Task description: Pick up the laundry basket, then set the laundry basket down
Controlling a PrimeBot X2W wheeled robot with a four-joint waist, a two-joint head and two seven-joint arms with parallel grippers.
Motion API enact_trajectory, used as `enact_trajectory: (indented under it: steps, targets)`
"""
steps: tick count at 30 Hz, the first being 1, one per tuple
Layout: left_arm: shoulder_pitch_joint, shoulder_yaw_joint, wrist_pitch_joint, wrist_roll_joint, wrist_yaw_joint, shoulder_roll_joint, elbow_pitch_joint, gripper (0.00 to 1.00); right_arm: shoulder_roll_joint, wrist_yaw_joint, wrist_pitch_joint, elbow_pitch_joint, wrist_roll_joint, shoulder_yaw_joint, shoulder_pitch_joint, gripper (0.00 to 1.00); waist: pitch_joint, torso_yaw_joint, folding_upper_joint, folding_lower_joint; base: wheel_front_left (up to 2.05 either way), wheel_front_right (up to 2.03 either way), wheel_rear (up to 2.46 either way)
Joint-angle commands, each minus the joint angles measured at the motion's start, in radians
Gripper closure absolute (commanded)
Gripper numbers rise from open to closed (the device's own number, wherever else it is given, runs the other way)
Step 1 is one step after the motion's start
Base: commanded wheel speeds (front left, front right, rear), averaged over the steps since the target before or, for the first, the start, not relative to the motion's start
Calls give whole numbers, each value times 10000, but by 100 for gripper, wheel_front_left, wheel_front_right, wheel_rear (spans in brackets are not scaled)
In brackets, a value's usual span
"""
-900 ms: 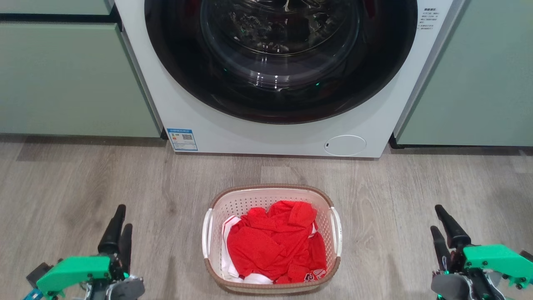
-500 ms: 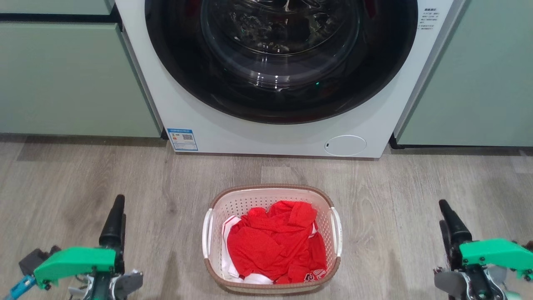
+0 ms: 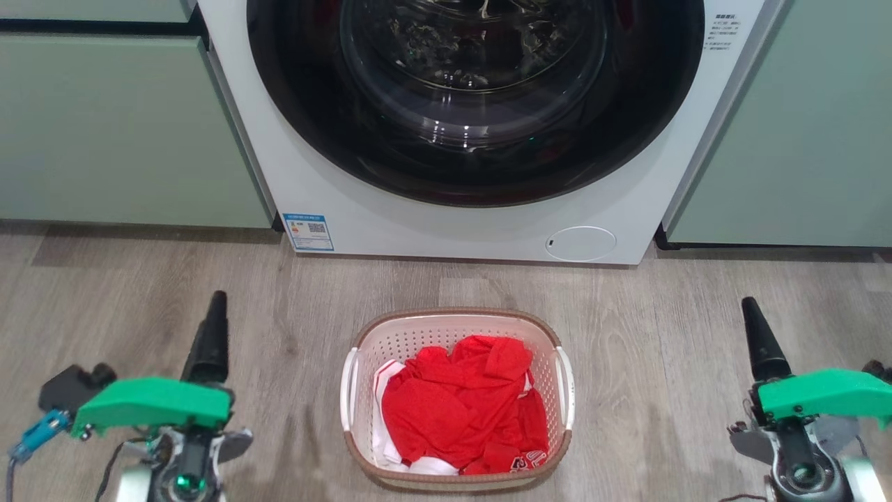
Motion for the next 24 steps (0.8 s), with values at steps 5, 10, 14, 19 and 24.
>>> enact_trajectory:
  steps: [5, 10, 14, 19, 24]
  targets:
    - [-652, -315, -229, 1157, 322, 262, -637, 0, -95, 24, -248, -611, -1074, 233, -547, 0, -13, 3, 0, 0, 0, 0, 0]
    - [-769, -916, -376, 2179, 943, 704, -923, 0, -100, 26, -395, -761, -1818, 346, -613, 0, -11, -37, 0, 0, 0, 0, 0]
    - [-880, -1460, -493, 2797, 1474, 1091, -987, 0, -104, 28, -512, -948, -2602, 482, -636, 0, -28, -75, 0, 0, 0, 0, 0]
    - [-1048, -2157, -640, 3410, 2028, 1488, -837, 0, -109, 30, -658, -1080, -3501, 686, -641, 0, -63, -123, 0, 0, 0, 0, 0]
    - [-1123, -2594, -786, 3506, 2227, 1586, -393, 0, -113, 33, -804, -903, -4281, 916, -612, 0, -101, -155, 0, 0, 0, 0, 0]
